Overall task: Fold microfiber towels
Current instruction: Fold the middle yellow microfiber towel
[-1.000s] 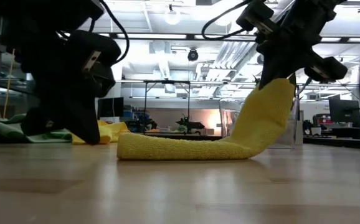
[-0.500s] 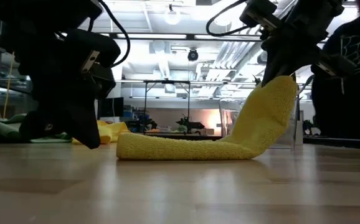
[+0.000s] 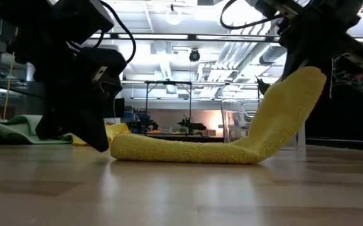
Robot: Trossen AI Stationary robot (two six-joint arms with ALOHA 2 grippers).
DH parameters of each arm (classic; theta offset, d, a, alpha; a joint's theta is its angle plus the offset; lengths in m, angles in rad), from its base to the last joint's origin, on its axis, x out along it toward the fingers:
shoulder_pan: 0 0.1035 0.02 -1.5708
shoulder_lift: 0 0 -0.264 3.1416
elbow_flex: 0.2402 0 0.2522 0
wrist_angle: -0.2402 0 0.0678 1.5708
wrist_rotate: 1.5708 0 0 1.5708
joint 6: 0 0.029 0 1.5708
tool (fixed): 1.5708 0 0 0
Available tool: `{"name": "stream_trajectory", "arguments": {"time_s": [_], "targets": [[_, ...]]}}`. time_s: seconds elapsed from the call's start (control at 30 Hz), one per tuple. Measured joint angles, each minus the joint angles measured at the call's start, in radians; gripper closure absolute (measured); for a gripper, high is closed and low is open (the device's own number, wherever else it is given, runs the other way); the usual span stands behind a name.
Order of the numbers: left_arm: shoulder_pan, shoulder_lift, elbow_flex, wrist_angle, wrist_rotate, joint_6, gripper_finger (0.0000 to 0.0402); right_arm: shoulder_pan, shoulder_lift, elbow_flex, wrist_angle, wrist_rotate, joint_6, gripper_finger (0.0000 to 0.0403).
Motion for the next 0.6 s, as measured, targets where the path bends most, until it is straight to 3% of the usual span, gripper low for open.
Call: {"name": "stream_trajectory", "arguments": {"time_s": [0.23, 0.43, 0.6], "targets": [[-0.059, -0.024, 0.000, -0.009, 0.006, 0.125, 0.0401, 0.003, 0.000, 0.000, 0.006, 0.018, 0.016, 0.0403], [-0.161, -0.038, 0.000, 0.040, -0.123, 0.364, 0.0401, 0.003, 0.000, 0.000, 0.004, 0.018, 0.016, 0.0403], [-0.199, -0.026, 0.000, 0.025, -0.205, 0.440, 0.0401, 0.003, 0.000, 0.000, 0.006, 0.018, 0.016, 0.0403]]}}
